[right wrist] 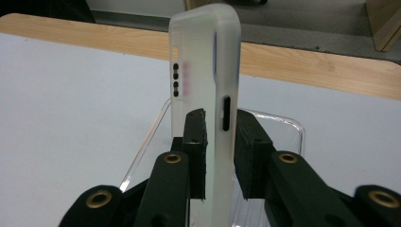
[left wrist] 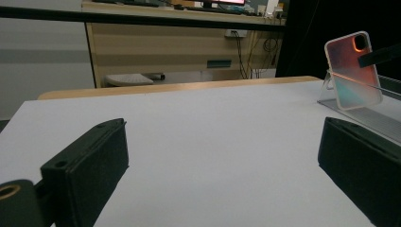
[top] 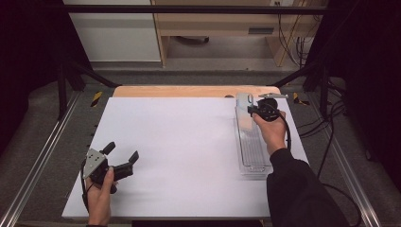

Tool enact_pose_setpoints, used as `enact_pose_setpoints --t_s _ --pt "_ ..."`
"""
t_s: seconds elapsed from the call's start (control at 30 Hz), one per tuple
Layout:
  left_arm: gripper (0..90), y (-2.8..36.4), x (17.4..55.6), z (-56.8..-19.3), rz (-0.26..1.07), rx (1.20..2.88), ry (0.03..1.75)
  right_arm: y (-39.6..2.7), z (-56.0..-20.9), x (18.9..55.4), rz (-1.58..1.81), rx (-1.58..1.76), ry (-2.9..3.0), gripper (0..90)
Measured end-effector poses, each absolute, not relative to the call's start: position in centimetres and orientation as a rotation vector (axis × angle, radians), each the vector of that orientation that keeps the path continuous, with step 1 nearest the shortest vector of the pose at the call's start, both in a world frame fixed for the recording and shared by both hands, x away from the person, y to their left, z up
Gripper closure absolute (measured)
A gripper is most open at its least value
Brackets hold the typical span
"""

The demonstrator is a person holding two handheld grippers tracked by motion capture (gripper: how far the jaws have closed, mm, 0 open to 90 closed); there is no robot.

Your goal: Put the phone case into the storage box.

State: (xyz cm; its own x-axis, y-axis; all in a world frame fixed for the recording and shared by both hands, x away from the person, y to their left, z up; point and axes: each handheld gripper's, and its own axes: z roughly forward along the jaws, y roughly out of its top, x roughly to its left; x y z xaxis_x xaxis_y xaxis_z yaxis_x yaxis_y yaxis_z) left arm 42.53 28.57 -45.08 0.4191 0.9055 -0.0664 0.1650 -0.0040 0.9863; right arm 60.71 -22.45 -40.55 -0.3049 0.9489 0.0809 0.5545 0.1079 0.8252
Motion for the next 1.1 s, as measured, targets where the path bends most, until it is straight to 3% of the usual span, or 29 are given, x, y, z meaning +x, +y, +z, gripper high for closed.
enact_pose_setpoints --t_s 1.1 --pt "2.1 28.8 42.6 -45.1 0.774 1.474 1.020 -22.4 -40.3 61.8 1.038 1.482 1.920 67.4"
